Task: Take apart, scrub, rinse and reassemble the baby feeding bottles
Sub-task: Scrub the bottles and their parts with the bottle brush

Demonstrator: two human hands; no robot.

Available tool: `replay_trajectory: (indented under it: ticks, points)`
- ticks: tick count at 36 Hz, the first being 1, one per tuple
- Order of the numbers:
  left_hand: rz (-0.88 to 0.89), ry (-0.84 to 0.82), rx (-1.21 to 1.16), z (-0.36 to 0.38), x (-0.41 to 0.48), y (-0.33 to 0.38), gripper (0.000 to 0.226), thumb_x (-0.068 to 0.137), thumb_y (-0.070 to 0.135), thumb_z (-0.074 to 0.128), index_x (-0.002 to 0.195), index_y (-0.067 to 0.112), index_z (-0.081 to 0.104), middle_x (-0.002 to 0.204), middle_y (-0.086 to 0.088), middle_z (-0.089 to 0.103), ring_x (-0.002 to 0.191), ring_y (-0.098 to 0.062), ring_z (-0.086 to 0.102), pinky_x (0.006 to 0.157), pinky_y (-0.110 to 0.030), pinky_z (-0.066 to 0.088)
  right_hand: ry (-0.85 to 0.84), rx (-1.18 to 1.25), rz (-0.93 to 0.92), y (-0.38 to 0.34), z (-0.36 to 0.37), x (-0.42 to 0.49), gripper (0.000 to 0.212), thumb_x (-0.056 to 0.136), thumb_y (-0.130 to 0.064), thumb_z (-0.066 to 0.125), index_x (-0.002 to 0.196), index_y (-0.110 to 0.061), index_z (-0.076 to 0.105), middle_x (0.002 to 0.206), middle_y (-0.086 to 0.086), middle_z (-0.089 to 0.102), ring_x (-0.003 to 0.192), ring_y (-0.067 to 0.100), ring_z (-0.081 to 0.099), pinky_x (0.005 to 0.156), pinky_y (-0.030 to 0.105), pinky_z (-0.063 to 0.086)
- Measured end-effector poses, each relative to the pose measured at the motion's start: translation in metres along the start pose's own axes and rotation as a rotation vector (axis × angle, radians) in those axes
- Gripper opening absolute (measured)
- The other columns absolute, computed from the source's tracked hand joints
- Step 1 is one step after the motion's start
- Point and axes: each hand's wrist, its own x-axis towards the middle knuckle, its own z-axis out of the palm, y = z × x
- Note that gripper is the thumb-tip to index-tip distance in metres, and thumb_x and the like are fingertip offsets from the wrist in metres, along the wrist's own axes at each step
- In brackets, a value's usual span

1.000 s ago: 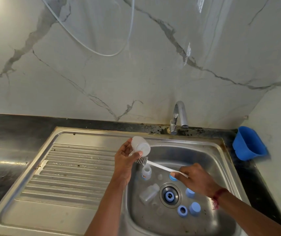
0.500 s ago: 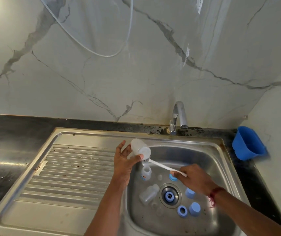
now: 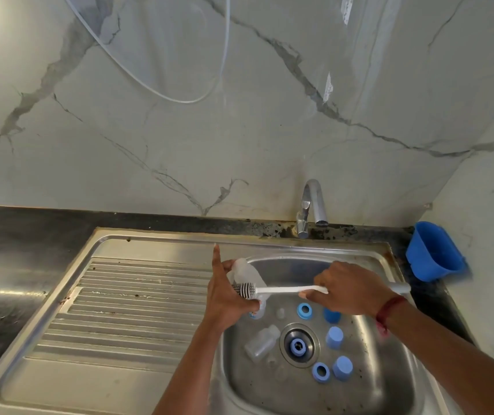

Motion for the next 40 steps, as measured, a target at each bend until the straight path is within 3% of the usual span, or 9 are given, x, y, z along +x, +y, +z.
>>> replay_trajectory:
  ticks: [4,9,13,21,27,30,34,38,40]
  points:
    - [0.03,-0.002,0.044,0.004,-0.002,0.0,0.157,0.041,0.017,0.098,0.156,0.035,-0.007,0.123,0.008,0.051,0.108,-0.014,0.055,0.087,-0.026,0.044,0.038,-0.124,-0.039,-0.006,-0.006,0.004,0.052,0.095,-0.07,0.029,0.076,-0.027,0.053,0.062,-0.009,0.043,0.059,0.007,0.044,0.061,0.027,0.04]
    - [0.071,-0.08,0.132,0.009,-0.009,-0.002,0.156,0.042,0.027,0.099,0.152,0.041,-0.011,0.124,0.011,0.049,0.112,-0.012,0.052,0.096,-0.028,0.043,0.06,-0.141,-0.008,-0.012,0.002,0.008,0.056,0.095,-0.07,0.028,0.085,-0.025,0.061,0.07,-0.006,0.053,0.069,0.012,0.057,0.071,0.031,0.053]
    - [0.05,-0.063,0.134,0.007,-0.013,-0.007,0.158,0.041,0.03,0.1,0.155,0.037,-0.009,0.121,0.013,0.049,0.111,-0.011,0.051,0.096,-0.028,0.042,0.081,-0.157,-0.022,-0.016,0.005,0.007,0.059,0.096,-0.069,0.027,0.088,-0.024,0.063,0.075,-0.004,0.058,0.068,0.011,0.056,0.065,0.027,0.048]
    - [0.027,0.033,0.082,-0.013,-0.008,-0.023,0.161,0.035,0.025,0.101,0.157,0.034,-0.002,0.112,0.012,0.056,0.1,-0.01,0.059,0.084,-0.027,0.047,-0.016,-0.115,-0.055,-0.003,0.012,-0.009,0.059,0.095,-0.071,0.028,0.069,-0.023,0.05,0.057,-0.009,0.041,0.062,0.012,0.05,0.069,0.033,0.05]
    - [0.042,-0.007,0.076,0.003,-0.019,-0.013,0.154,0.042,0.022,0.1,0.156,0.036,-0.003,0.115,0.012,0.054,0.103,-0.011,0.058,0.091,-0.034,0.051,0.011,-0.09,-0.018,-0.001,0.015,0.0,0.057,0.095,-0.071,0.027,0.065,-0.024,0.043,0.062,-0.008,0.044,0.06,0.009,0.045,0.069,0.032,0.048]
    - [0.062,-0.021,0.058,0.007,-0.022,-0.007,0.149,0.044,0.021,0.1,0.156,0.031,0.002,0.121,0.006,0.052,0.108,-0.012,0.052,0.09,-0.029,0.043,0.053,-0.019,0.049,0.001,0.02,0.005,0.055,0.096,-0.068,0.03,0.072,-0.024,0.052,0.068,-0.005,0.052,0.068,0.014,0.057,0.068,0.033,0.051]
    - [0.051,0.006,0.017,0.006,-0.024,-0.004,0.15,0.043,0.018,0.1,0.155,0.032,0.001,0.122,0.003,0.052,0.108,-0.01,0.052,0.089,-0.019,0.04,0.042,0.031,0.076,0.008,0.027,0.006,0.056,0.095,-0.069,0.031,0.062,-0.025,0.045,0.061,-0.007,0.048,0.064,0.011,0.053,0.068,0.034,0.051]
    - [-0.04,0.073,-0.067,-0.004,-0.018,-0.011,0.157,0.041,0.017,0.1,0.153,0.045,-0.007,0.12,0.009,0.052,0.115,-0.017,0.056,0.104,-0.044,0.047,0.044,0.092,0.03,0.009,0.037,-0.004,0.068,0.09,-0.076,0.027,0.061,-0.018,0.049,0.056,-0.003,0.049,0.051,0.007,0.043,0.065,0.035,0.05]
    - [-0.044,0.089,-0.076,-0.008,-0.015,-0.012,0.156,0.042,0.014,0.1,0.154,0.042,-0.005,0.12,0.006,0.052,0.114,-0.019,0.057,0.104,-0.045,0.047,0.037,0.12,0.022,0.012,0.04,-0.008,0.077,0.084,-0.081,0.02,0.065,-0.015,0.056,0.058,0.0,0.056,0.051,0.008,0.045,0.064,0.035,0.051]
